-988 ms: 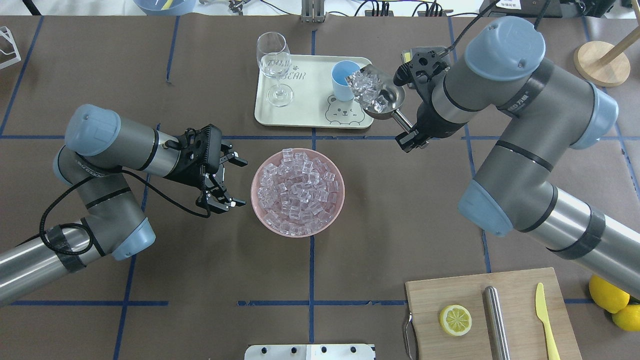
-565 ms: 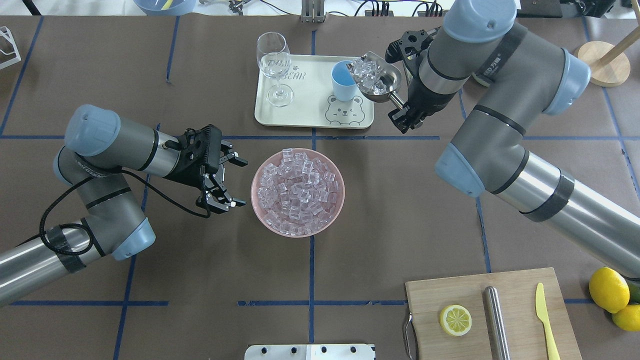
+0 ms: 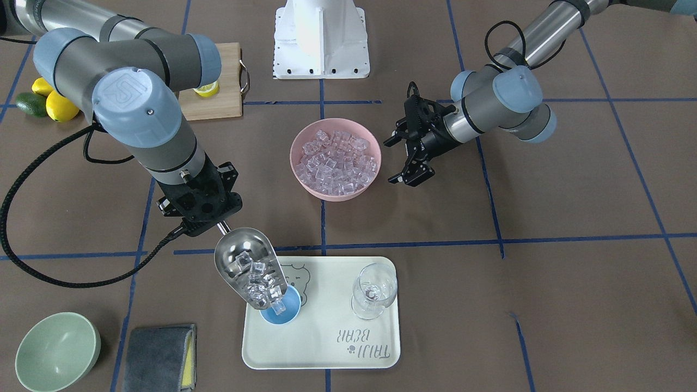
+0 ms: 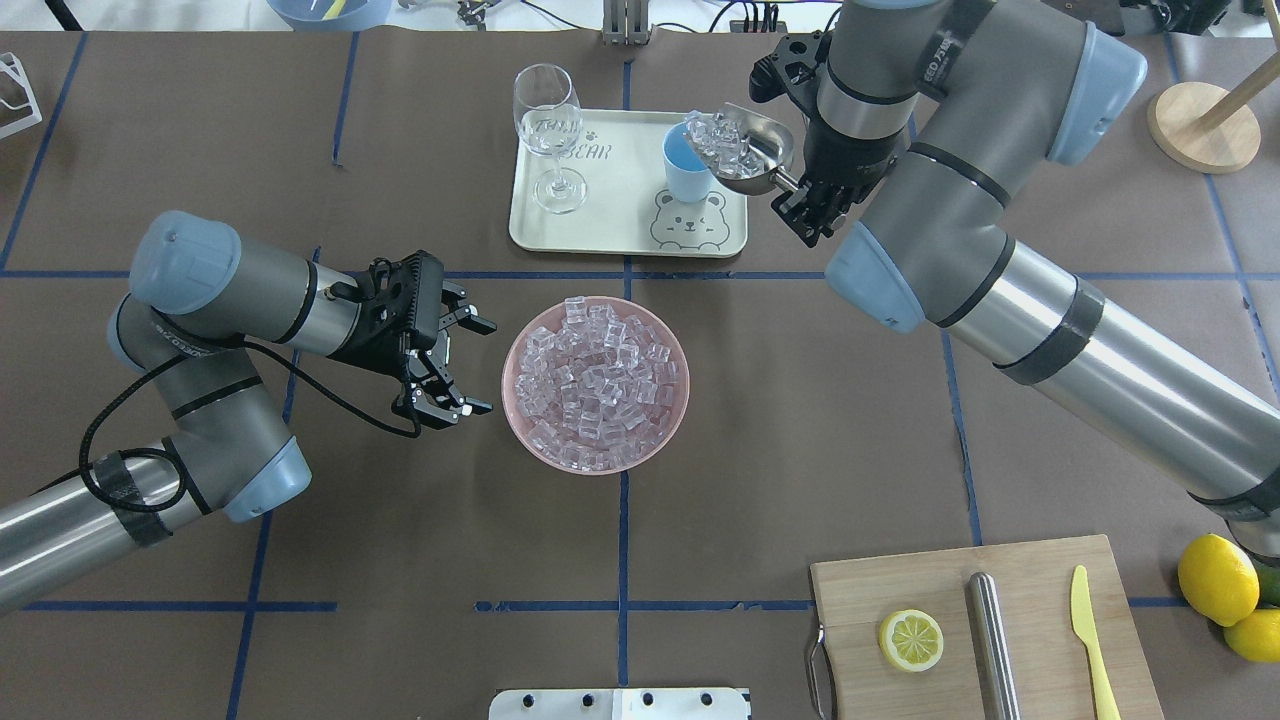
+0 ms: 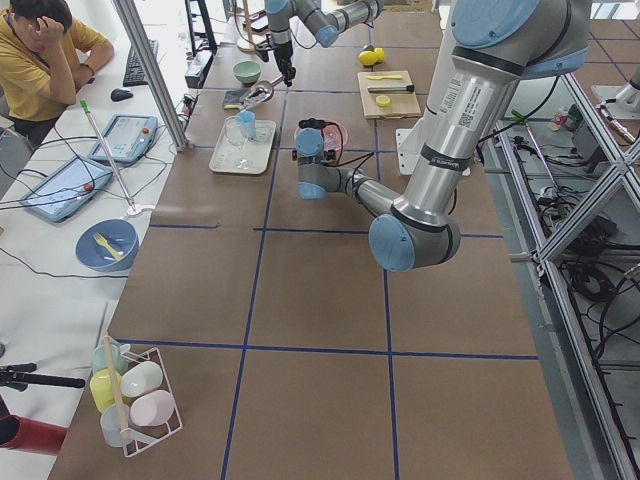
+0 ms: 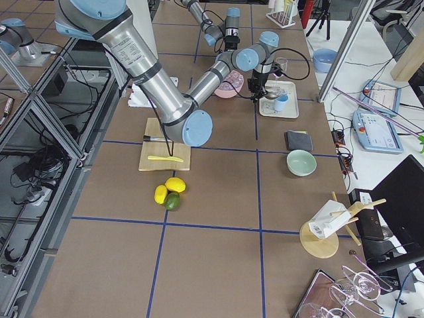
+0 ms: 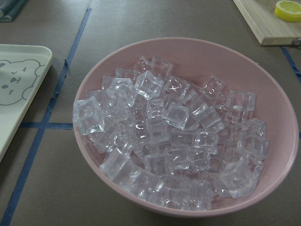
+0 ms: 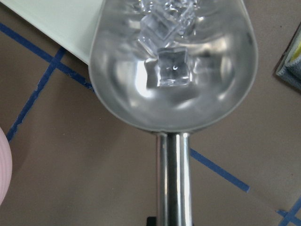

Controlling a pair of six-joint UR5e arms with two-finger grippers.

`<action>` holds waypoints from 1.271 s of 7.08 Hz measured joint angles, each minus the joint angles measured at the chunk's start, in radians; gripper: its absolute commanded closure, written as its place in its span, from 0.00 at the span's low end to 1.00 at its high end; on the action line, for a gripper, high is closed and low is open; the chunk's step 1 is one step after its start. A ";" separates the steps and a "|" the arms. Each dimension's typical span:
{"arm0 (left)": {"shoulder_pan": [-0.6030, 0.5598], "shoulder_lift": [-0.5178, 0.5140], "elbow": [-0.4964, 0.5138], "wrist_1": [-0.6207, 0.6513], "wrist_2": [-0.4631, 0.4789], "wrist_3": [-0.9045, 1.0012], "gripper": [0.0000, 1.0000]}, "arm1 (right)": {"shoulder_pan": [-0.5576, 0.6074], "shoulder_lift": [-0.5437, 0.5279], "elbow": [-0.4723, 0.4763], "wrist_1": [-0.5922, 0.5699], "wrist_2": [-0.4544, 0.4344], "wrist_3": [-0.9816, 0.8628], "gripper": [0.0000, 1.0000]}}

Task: Put ice in cup with scoop
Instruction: 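Tilt the scoop over the light blue cup with the right gripper to pour ice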

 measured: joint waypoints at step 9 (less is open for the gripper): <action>0.002 0.002 0.003 0.000 0.001 0.000 0.00 | 0.015 0.187 -0.124 -0.330 -0.068 -0.291 1.00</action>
